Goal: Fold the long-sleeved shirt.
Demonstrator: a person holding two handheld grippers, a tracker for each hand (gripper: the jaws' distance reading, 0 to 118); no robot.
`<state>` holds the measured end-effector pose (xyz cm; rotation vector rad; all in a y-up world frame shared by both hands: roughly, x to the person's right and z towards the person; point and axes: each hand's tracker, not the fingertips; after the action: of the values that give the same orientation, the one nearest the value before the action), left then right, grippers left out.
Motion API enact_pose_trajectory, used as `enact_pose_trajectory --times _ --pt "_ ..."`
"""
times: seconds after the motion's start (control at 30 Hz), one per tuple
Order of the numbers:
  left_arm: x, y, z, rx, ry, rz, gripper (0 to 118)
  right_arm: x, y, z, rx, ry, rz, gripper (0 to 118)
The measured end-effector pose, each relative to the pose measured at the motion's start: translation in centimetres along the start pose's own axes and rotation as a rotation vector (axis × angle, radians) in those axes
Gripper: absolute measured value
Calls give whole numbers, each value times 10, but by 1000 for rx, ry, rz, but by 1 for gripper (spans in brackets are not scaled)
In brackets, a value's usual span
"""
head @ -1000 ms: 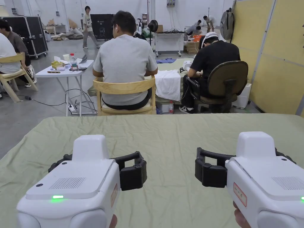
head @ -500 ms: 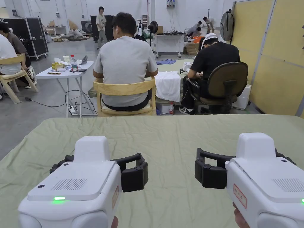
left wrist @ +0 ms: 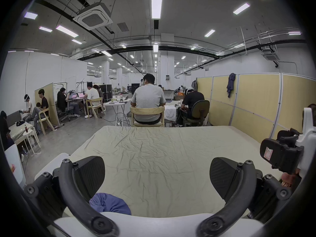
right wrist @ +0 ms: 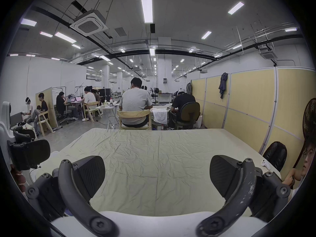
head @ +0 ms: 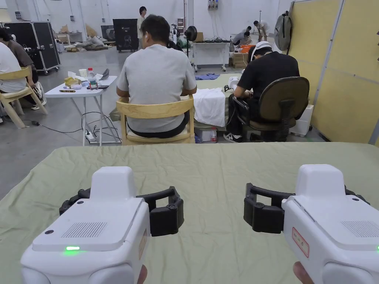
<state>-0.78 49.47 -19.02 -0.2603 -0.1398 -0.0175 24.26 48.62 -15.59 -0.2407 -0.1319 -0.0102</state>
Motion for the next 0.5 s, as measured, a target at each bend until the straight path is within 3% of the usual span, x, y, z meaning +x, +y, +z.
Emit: enact_pose_trajectory --times 0.5 --pt "-2 -1 3 45 12 6 118 0 2 0 7 7 -21 118"
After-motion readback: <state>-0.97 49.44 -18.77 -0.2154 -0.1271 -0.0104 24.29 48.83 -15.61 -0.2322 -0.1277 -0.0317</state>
